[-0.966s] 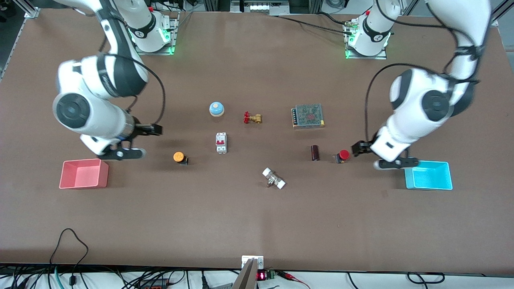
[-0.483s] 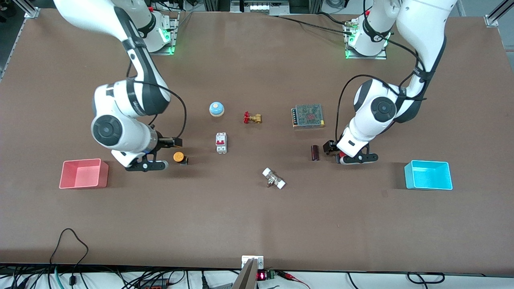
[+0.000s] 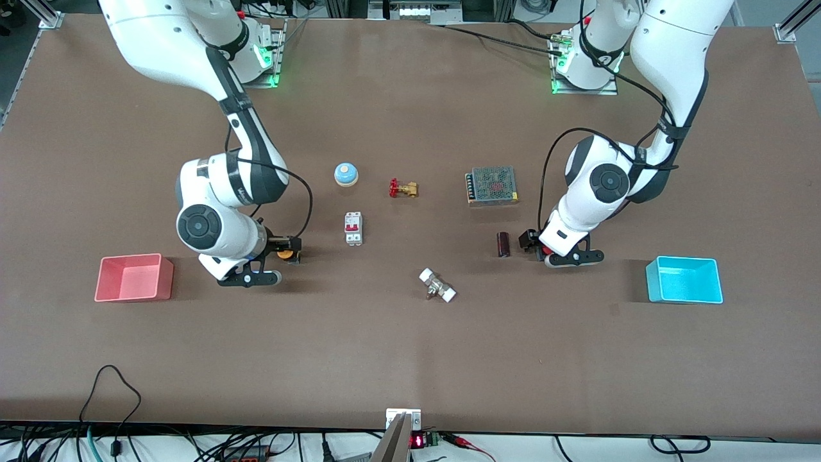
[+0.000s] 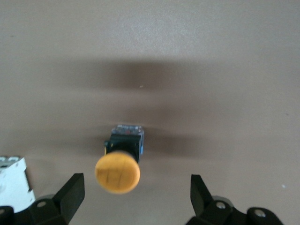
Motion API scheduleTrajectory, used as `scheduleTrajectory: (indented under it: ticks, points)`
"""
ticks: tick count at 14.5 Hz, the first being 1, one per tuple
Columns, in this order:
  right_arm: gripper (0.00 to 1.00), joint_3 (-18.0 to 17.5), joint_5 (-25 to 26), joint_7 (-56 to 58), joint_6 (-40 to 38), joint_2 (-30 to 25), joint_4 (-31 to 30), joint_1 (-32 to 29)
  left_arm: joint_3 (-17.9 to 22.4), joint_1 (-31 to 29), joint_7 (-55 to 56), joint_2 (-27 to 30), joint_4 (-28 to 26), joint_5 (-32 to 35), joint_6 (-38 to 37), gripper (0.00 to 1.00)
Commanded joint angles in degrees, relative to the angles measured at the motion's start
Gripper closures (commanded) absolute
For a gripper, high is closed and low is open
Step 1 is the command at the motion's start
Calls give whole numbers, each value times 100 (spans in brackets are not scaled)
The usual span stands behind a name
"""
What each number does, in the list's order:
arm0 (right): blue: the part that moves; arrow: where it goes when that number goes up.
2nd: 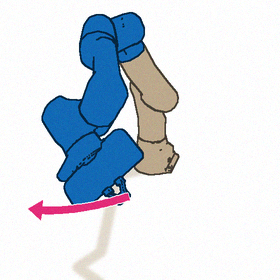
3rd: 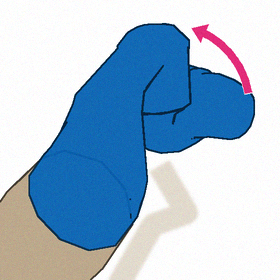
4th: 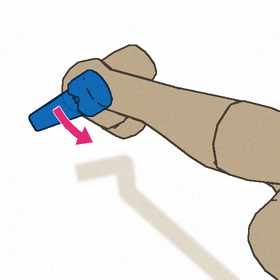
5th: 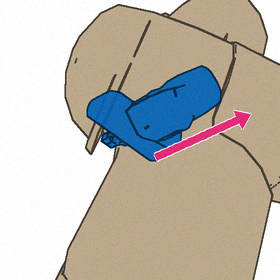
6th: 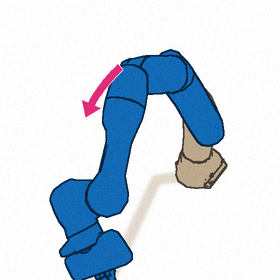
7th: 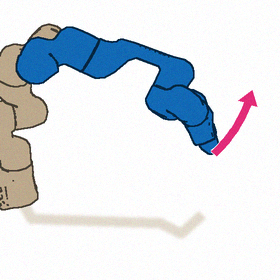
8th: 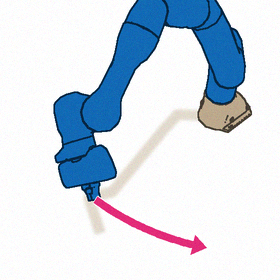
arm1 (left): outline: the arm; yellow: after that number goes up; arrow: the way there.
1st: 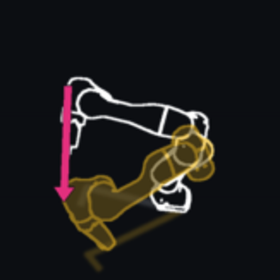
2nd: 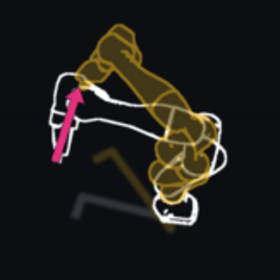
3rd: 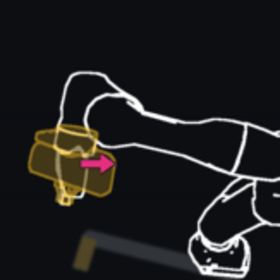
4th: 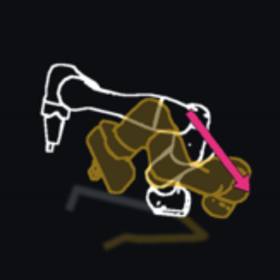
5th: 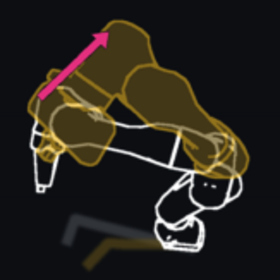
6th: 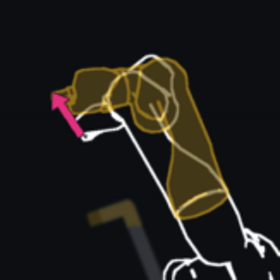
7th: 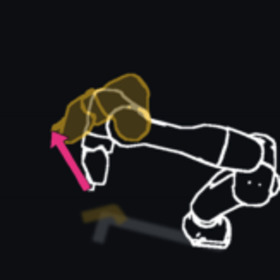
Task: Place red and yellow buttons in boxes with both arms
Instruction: 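Close the right gripper on the yellow button while the left gripper grasps the red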
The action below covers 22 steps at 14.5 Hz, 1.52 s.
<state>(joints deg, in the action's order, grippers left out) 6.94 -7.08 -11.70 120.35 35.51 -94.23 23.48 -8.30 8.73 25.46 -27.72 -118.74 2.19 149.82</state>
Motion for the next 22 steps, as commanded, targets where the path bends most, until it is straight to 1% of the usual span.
scheduleTrajectory:
  ticks: [1,7,8,9,10,11,13,14,15,17,18,19,20,21,22]
  points:
    - [0,45,-109,-114,163,211,142,51,126,15,100,-137,97,299,187,0]
    - [0,36,-100,-105,182,369,151,148,145,15,91,-252,202,308,197,0]
    - [0,36,-100,-105,182,395,151,209,145,15,100,-252,202,308,197,4]
    - [0,45,-91,-105,182,413,151,279,145,15,100,-252,193,308,197,12]
    - [0,45,-83,-105,182,457,151,315,145,15,100,-252,193,308,197,24]
    - [0,45,-83,-105,182,475,151,332,136,6,100,-252,193,308,188,41]
    - [0,45,-74,-96,182,483,151,298,136,6,91,-243,202,317,179,82]
    - [1,53,-30,-87,182,501,151,289,136,6,74,-234,202,317,171,94]
    - [3,53,-39,-87,190,510,151,280,136,-3,56,-208,202,317,153,99]
    - [6,71,-74,-113,190,519,160,236,144,-108,-5,-33,333,325,-21,99]
    - [6,71,-74,-79,190,519,186,158,136,-230,-75,72,525,317,-388,99]
    - [8,71,-83,-70,182,519,230,131,127,-362,-224,125,927,317,-1027,99]
    - [20,71,-91,-113,173,519,247,139,127,-450,-460,135,1332,317,-1677,99]
    - [24,71,-91,-114,173,519,248,157,144,-582,-767,126,1736,308,-2258,99]
    - [29,71,-91,-105,173,519,248,157,136,-835,-1101,126,2036,308,-2638,99]
